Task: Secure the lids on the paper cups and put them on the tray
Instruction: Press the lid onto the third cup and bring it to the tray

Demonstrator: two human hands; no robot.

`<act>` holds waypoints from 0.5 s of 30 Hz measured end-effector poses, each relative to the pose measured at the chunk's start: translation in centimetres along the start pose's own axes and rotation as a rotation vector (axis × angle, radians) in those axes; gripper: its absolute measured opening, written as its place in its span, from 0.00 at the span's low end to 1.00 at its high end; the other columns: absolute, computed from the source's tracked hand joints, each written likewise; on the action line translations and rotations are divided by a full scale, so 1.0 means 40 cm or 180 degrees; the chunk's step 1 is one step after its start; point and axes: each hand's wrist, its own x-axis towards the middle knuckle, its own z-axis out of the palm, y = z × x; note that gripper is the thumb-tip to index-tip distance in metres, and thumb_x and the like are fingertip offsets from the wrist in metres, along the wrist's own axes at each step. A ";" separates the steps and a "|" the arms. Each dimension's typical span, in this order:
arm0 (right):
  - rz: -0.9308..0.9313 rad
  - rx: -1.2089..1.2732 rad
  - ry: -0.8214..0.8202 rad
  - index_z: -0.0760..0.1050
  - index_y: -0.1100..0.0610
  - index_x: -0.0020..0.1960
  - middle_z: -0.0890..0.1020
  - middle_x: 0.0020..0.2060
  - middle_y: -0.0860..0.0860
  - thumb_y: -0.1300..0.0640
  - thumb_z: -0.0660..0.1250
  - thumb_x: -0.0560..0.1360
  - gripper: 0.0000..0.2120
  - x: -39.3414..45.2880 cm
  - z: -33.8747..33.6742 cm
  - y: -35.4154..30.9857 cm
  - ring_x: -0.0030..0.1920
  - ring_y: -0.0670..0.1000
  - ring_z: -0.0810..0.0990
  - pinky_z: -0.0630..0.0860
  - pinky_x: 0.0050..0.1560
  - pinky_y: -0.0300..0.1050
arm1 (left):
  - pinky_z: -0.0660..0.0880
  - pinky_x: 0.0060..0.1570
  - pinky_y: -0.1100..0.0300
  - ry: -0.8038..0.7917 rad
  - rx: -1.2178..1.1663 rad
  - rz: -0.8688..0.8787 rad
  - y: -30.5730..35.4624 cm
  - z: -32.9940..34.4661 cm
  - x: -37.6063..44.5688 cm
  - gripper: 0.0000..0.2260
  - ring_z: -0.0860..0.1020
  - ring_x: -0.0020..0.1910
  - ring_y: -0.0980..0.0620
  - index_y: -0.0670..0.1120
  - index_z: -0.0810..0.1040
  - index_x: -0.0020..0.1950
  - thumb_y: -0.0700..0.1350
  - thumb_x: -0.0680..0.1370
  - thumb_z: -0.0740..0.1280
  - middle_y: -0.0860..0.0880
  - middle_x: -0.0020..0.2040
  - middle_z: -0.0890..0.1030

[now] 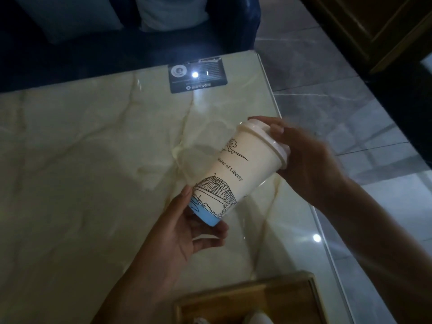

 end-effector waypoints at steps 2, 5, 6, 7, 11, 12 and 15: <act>0.0012 -0.0125 0.0096 0.88 0.50 0.55 0.89 0.48 0.48 0.45 0.71 0.68 0.19 0.002 -0.001 0.000 0.46 0.46 0.87 0.80 0.39 0.38 | 0.84 0.43 0.44 0.0061 -0.0003 0.0013 0.000 -0.001 -0.001 0.27 0.86 0.39 0.39 0.42 0.81 0.60 0.62 0.71 0.72 0.33 0.45 0.85; 0.0082 -0.0428 0.0313 0.88 0.49 0.55 0.89 0.50 0.50 0.40 0.72 0.68 0.20 0.009 -0.001 0.007 0.50 0.51 0.86 0.80 0.46 0.46 | 0.84 0.43 0.47 0.0008 0.0254 0.0095 -0.002 -0.005 0.000 0.40 0.86 0.42 0.39 0.42 0.76 0.64 0.65 0.61 0.80 0.30 0.49 0.85; 0.0126 -0.0474 0.0379 0.89 0.48 0.54 0.89 0.49 0.50 0.38 0.73 0.68 0.20 0.010 -0.001 0.008 0.49 0.51 0.85 0.80 0.47 0.48 | 0.84 0.43 0.48 0.0006 0.0392 0.0155 -0.005 -0.005 0.001 0.41 0.86 0.43 0.39 0.43 0.75 0.64 0.64 0.60 0.81 0.31 0.50 0.85; 0.0176 -0.0512 0.0424 0.89 0.48 0.53 0.88 0.47 0.50 0.36 0.73 0.68 0.21 0.013 0.001 0.011 0.47 0.50 0.85 0.81 0.48 0.50 | 0.84 0.43 0.49 0.0023 0.0504 0.0221 -0.008 -0.006 0.003 0.38 0.86 0.43 0.40 0.44 0.75 0.64 0.62 0.61 0.81 0.32 0.51 0.86; 0.0357 -0.0644 0.0488 0.88 0.48 0.56 0.89 0.48 0.53 0.31 0.72 0.68 0.26 0.017 0.000 0.025 0.47 0.52 0.87 0.85 0.50 0.53 | 0.84 0.42 0.52 0.0162 0.0670 0.0410 -0.013 -0.014 0.011 0.27 0.87 0.44 0.41 0.49 0.77 0.61 0.57 0.65 0.76 0.36 0.49 0.87; 0.0390 -0.0678 0.0499 0.88 0.48 0.57 0.89 0.48 0.52 0.31 0.72 0.68 0.27 0.017 -0.003 0.030 0.47 0.50 0.87 0.85 0.49 0.51 | 0.83 0.42 0.52 0.0225 0.0719 0.0456 -0.011 -0.017 0.011 0.27 0.87 0.44 0.41 0.50 0.77 0.61 0.58 0.65 0.75 0.37 0.49 0.87; 0.0483 -0.0788 0.0501 0.87 0.46 0.58 0.90 0.50 0.49 0.29 0.70 0.69 0.27 0.014 -0.008 0.042 0.48 0.47 0.88 0.83 0.47 0.44 | 0.83 0.42 0.50 0.0532 0.0930 0.0691 -0.001 -0.022 0.013 0.28 0.88 0.47 0.41 0.52 0.78 0.61 0.61 0.64 0.74 0.41 0.51 0.88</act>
